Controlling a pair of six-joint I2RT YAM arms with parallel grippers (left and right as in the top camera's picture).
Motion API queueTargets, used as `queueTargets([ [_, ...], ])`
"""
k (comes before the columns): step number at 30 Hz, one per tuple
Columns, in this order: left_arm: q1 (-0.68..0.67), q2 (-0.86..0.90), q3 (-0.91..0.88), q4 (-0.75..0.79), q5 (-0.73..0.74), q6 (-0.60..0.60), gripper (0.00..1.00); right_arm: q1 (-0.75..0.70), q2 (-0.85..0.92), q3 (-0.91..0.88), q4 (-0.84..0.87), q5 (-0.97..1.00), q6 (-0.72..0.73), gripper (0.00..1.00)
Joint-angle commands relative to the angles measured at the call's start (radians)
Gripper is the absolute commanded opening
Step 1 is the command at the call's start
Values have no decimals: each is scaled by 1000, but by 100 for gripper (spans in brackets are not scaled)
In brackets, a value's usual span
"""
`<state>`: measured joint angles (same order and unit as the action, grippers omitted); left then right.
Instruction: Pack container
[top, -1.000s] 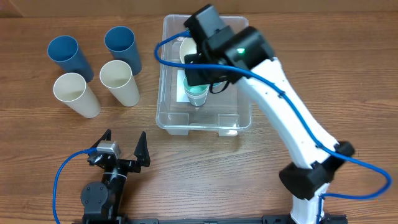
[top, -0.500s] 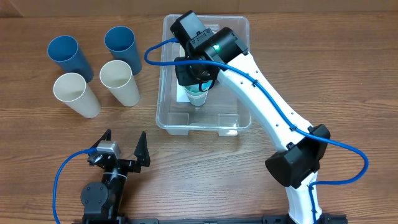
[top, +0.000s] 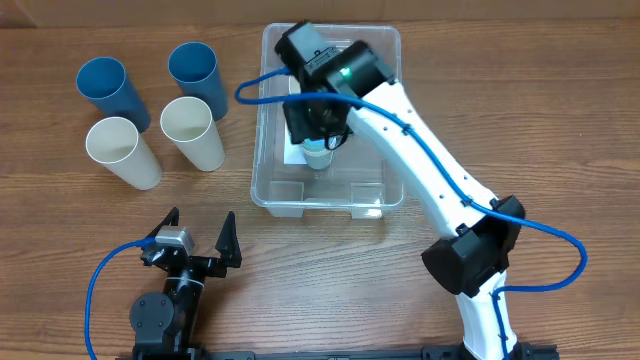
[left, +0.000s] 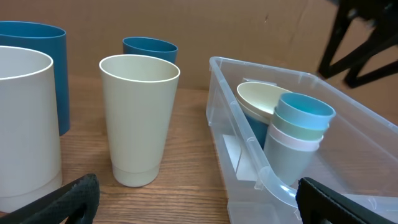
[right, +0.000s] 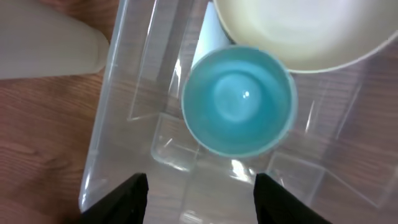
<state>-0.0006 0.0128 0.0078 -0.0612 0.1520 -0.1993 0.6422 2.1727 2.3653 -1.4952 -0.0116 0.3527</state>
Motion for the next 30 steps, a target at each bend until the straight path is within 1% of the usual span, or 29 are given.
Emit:
queueTargets([
  [1,-4,-8,-3,-2,-5,20,100,-97,-14,197,-76,14,-7,58],
  [3,-4,-8,-3,-2,-5,20,100,-180,-14,305,-143,11,19,59],
  [5,-4,-8,-3,-2,-5,20,100,-282,-14,377,-188,10,44,71],
  [6,-4,-8,-3,-2,-5,20,100,-361,-14,394,-199,9,72,79],
  [7,-4,-8,-3,-2,-5,20,100,-406,-15,394,-198,3,89,84],
  [8,-4,-8,-3,-2,-5,20,100,-452,-15,394,-198,-9,107,88],
  [10,-4,-8,-3,-2,-5,20,100,-601,-15,391,-198,-82,138,89],
  [11,-4,-8,-3,-2,-5,20,100,-650,-15,391,-198,-105,137,89],
  [14,-4,-8,-3,-2,-6,20,100,-770,-19,391,-199,-146,33,89],
  [18,-4,-8,-3,-2,-5,20,100,-842,-48,391,-199,-147,-13,92],
  [19,-4,-8,-3,-2,-6,20,100,-855,-56,391,-199,-147,-13,98],
  [20,-4,-8,-3,-2,-6,20,100,-861,-61,391,-199,-147,-13,100],
  [30,-4,-8,-3,-2,-5,20,100,-875,-68,391,-199,-146,-21,100],
])
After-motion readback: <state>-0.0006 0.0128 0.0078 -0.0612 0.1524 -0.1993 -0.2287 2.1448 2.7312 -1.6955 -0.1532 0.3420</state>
